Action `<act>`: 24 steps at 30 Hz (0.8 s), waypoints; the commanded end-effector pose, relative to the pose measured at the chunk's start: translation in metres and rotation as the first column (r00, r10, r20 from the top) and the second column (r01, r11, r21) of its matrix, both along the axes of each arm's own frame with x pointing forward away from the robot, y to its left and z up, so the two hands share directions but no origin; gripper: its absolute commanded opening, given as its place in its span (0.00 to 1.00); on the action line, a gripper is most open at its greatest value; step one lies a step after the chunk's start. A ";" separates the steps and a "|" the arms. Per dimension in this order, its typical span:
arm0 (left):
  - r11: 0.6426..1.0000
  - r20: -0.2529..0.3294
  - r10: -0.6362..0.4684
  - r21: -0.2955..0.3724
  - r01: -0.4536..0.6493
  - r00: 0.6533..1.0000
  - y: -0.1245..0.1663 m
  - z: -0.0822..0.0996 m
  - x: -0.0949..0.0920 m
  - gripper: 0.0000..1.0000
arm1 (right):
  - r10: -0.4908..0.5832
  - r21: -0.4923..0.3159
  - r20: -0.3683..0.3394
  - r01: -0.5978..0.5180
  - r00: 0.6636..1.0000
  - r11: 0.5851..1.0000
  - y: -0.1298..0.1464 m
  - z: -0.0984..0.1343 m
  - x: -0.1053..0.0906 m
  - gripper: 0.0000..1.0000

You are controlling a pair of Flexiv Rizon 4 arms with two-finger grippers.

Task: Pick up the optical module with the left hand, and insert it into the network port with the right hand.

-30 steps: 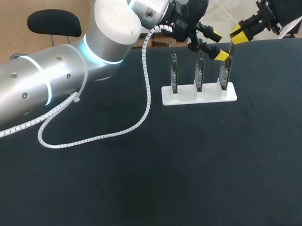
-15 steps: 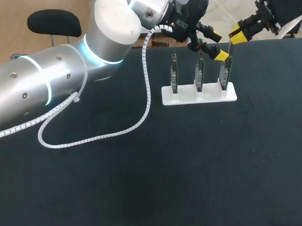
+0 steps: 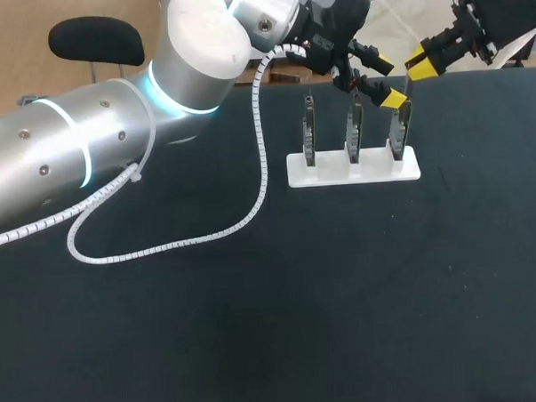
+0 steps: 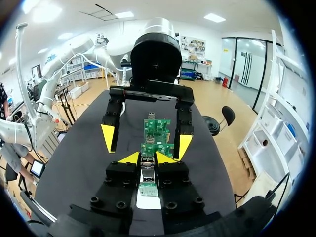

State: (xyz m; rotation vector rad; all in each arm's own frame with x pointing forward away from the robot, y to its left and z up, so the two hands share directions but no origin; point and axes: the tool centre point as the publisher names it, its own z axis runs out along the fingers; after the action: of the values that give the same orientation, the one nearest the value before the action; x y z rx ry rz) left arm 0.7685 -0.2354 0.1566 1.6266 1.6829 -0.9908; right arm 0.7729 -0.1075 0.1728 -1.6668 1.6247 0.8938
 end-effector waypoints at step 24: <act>1.000 -0.002 -0.002 0.004 0.002 1.000 -0.001 0.000 0.002 1.00 | -0.004 -0.011 0.003 0.004 1.000 1.000 0.002 -0.004 -0.003 0.00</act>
State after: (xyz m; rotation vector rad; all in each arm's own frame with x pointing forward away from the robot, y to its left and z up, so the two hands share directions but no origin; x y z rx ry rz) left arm 0.7685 -0.2354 0.1566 1.6266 1.6829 -0.9909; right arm 0.7714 -0.1075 0.1712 -1.6726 1.6325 0.8877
